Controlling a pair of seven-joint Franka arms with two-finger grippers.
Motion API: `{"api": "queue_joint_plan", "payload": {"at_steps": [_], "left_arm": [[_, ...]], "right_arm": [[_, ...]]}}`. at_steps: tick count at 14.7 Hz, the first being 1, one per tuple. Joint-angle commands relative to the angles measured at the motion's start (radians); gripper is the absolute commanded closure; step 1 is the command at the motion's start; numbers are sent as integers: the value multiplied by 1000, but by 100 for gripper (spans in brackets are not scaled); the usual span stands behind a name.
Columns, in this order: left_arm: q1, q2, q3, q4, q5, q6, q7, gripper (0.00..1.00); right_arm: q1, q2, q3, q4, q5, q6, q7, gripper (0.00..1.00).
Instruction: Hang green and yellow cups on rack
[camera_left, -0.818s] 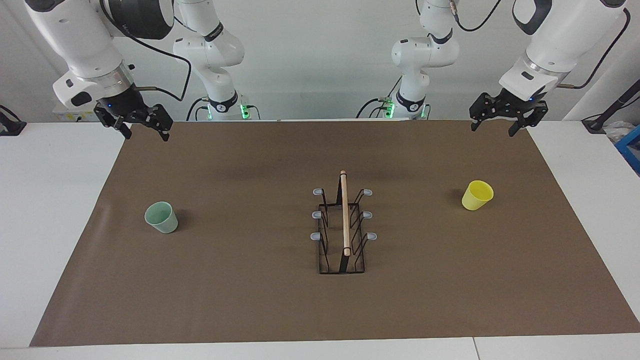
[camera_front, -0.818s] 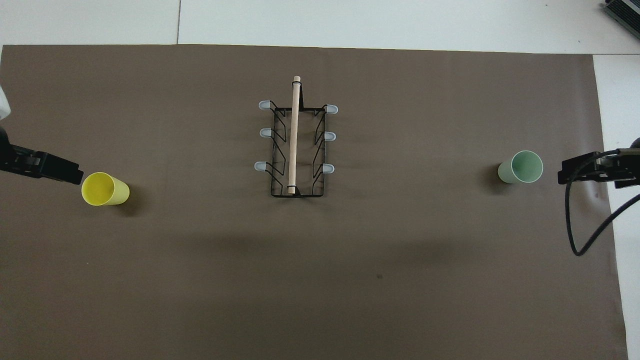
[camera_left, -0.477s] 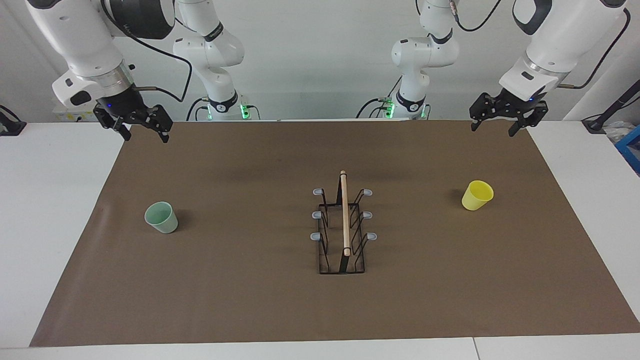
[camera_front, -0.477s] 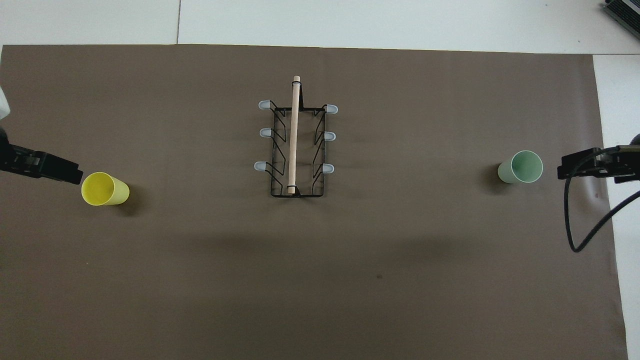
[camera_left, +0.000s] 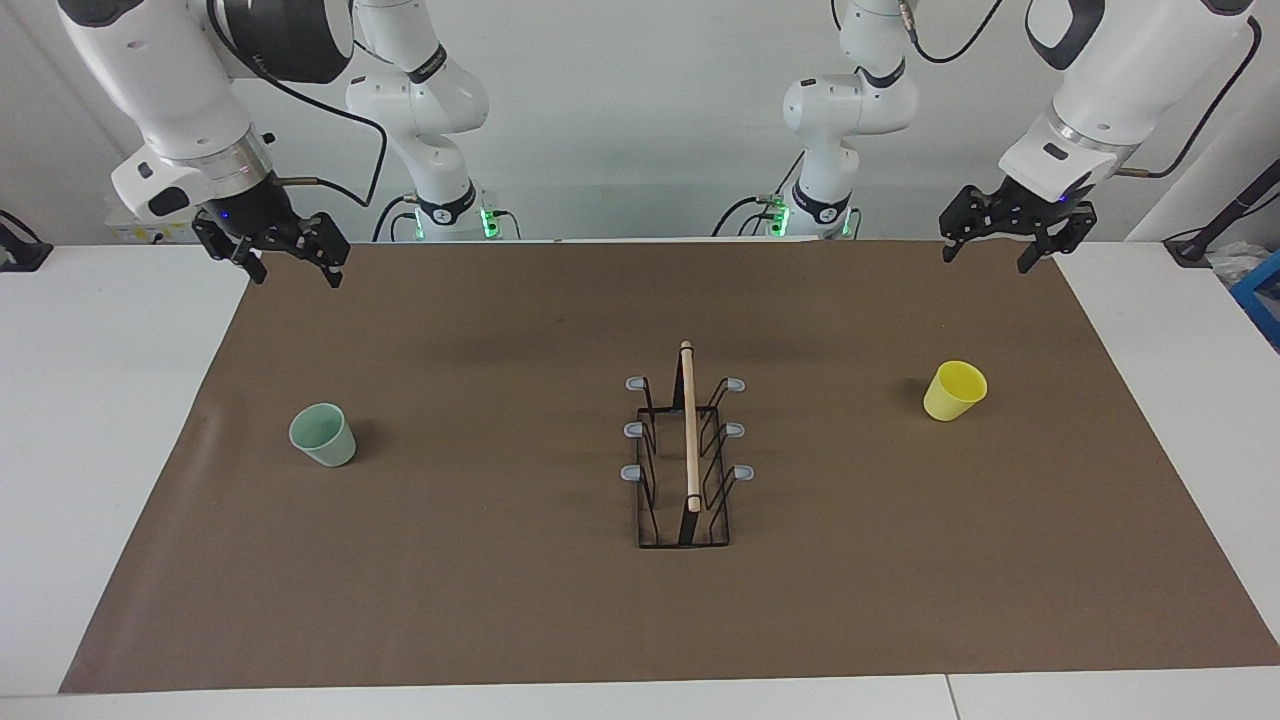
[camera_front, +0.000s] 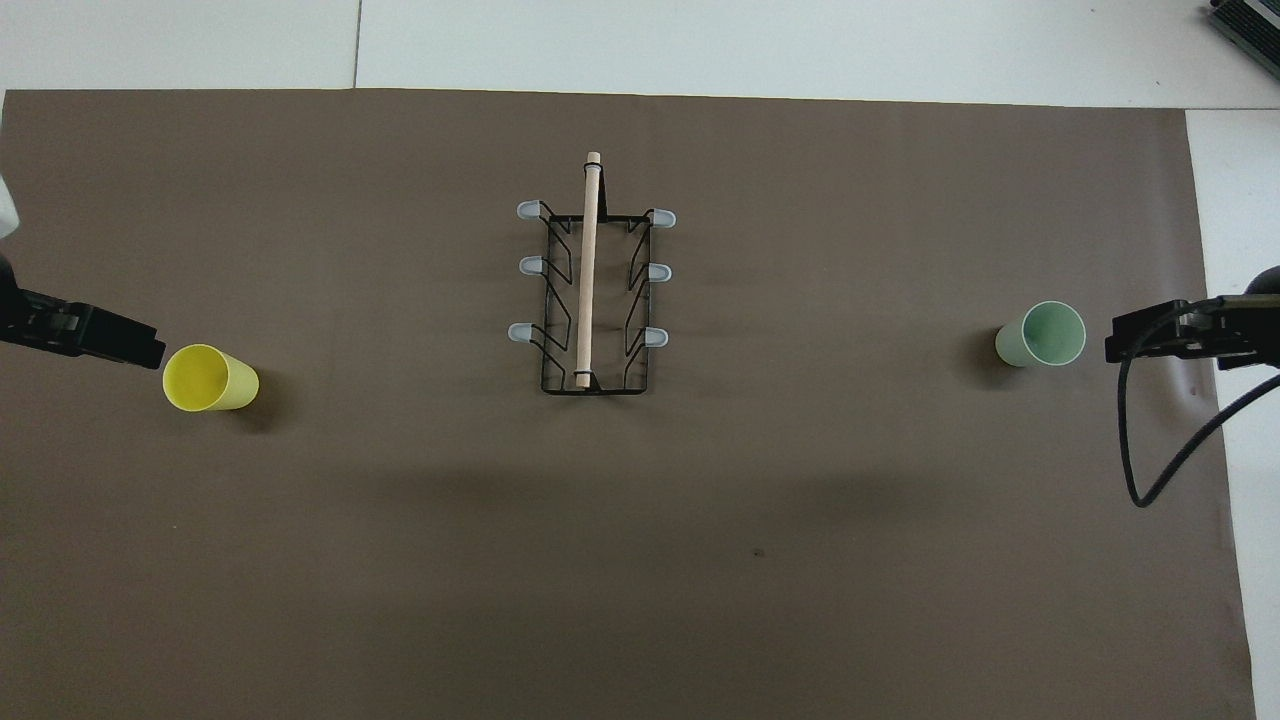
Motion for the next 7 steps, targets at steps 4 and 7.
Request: {"api": "queue_joint_plan", "payload": {"at_steps": [4, 7], "left_arm": [[2, -17, 0, -16, 15, -10, 10, 0], [4, -19, 0, -18, 15, -10, 9, 0]], "right_arm": [[-16, 118, 5, 19, -4, 60, -56, 0], [-24, 348, 5, 250, -12, 25, -106, 0]]}}
